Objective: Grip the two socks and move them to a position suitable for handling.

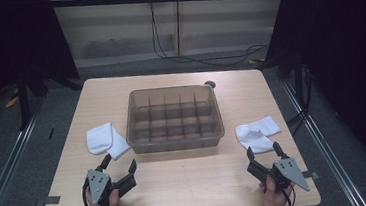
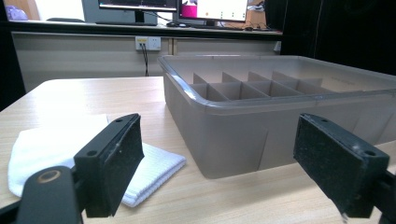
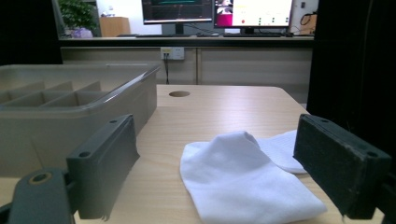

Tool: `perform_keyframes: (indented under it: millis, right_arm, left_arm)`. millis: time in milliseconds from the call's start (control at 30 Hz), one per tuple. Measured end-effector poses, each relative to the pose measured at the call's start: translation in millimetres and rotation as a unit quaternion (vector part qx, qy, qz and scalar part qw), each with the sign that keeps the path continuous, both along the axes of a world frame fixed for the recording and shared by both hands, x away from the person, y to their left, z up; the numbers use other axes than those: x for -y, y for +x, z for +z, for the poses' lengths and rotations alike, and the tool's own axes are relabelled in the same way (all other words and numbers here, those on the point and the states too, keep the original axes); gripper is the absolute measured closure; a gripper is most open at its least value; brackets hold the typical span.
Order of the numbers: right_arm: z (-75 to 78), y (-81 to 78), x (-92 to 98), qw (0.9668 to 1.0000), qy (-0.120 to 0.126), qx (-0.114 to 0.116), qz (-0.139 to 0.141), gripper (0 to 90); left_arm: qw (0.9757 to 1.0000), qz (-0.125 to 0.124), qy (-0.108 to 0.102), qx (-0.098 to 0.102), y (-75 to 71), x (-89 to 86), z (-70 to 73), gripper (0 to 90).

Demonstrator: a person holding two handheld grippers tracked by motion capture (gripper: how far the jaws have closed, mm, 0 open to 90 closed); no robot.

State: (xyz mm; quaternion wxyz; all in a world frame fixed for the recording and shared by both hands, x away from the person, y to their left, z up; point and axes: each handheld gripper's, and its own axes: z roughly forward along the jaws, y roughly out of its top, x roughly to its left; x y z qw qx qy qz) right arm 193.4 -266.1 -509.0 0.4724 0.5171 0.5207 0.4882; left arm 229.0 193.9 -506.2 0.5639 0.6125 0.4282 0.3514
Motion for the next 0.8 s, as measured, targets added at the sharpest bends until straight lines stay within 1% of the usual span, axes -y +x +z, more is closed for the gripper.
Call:
perform_keyframes:
  millis: [33, 67, 133, 167, 200, 300, 367, 467, 500, 533, 567, 600, 633, 667, 700, 733, 767, 800]
  right_arm:
    - [0.1, -0.3, 0.2, 1.0000, -0.001, -0.002, 0.004, 12.6]
    - [0.2, -0.1, 0.6, 1.0000, 0.002, -0.002, 0.004, 12.6]
    - [0.5, 0.9, 2.0, 0.9999, 0.008, -0.008, 0.002, 12.7]
    - [0.5, 1.4, 2.0, 0.9999, 0.008, -0.007, 0.003, 12.7]
    - [0.5, 1.1, 2.2, 0.9999, 0.007, -0.007, 0.010, 12.7]
    - [1.1, 1.0, 1.2, 0.9998, -0.002, -0.017, 0.011, 12.9]
    - [1.2, 1.3, 0.9, 0.9998, -0.004, -0.017, 0.011, 12.9]
    - [1.5, 3.3, 1.9, 0.9996, 0.003, -0.024, 0.017, 13.1]
    - [1.7, 4.4, 3.2, 0.9992, 0.008, -0.027, 0.028, 12.9]
    - [1.7, 4.4, 3.2, 0.9992, 0.008, -0.027, 0.028, 12.9]
    - [2.4, 8.2, 3.1, 0.9981, 0.010, -0.042, 0.044, 13.6]
    - [2.4, 8.2, 3.1, 0.9981, 0.010, -0.042, 0.044, 13.6]
    - [2.8, 10.8, 2.7, 0.9972, 0.013, -0.052, 0.052, 14.7]
    - [3.8, 13.9, 1.9, 0.9957, 0.020, -0.066, 0.062, 14.9]
    - [4.6, 15.2, 1.9, 0.9948, 0.021, -0.073, 0.069, 15.0]
    - [8.0, 20.5, 1.3, 0.9925, 0.021, -0.096, 0.074, 18.2]
    - [8.0, 20.5, 1.3, 0.9925, 0.021, -0.096, 0.074, 18.2]
    - [10.1, 23.6, 2.2, 0.9911, 0.019, -0.107, 0.078, 18.9]
  left_arm:
    - [1.0000, 0.000, 0.000, 0.000, 0.0, 0.0, 0.0, 15.5]
    - [1.0000, -0.003, -0.001, 0.001, 0.1, -0.3, 0.0, 15.4]
    - [1.0000, 0.000, -0.001, -0.001, 0.1, -0.2, 0.1, 15.4]
    - [1.0000, -0.001, -0.001, -0.001, 0.2, -0.2, 0.1, 15.4]
    - [1.0000, 0.000, -0.001, -0.001, 0.2, -0.1, 0.1, 15.4]
    - [1.0000, 0.000, 0.000, -0.001, 0.2, 0.6, 0.1, 15.5]
    - [1.0000, 0.000, 0.000, -0.001, 0.1, 0.6, 0.1, 15.5]
    - [1.0000, 0.002, -0.001, -0.002, 0.2, 0.5, 0.2, 15.5]
    - [1.0000, 0.002, -0.001, -0.002, 0.3, 0.6, 0.2, 15.5]
    - [1.0000, 0.001, -0.001, -0.002, 0.3, 0.7, 0.1, 15.5]
    - [1.0000, 0.002, 0.000, -0.001, 0.1, 0.9, 0.2, 15.5]
    - [1.0000, 0.002, 0.000, -0.001, 0.1, 0.9, 0.2, 15.6]
    - [1.0000, 0.001, 0.001, -0.002, 0.1, 1.0, 0.2, 15.6]
    - [1.0000, 0.002, 0.001, -0.002, 0.2, 1.1, 0.2, 15.5]
    - [1.0000, 0.003, 0.002, -0.004, 0.4, 1.1, 0.3, 15.6]
    - [1.0000, 0.002, 0.004, -0.003, 0.9, 1.2, 0.4, 15.6]
    - [1.0000, 0.002, 0.005, -0.005, 0.8, 1.4, 0.4, 15.6]
    - [1.0000, 0.004, 0.005, -0.005, 0.8, 1.8, 0.4, 15.6]
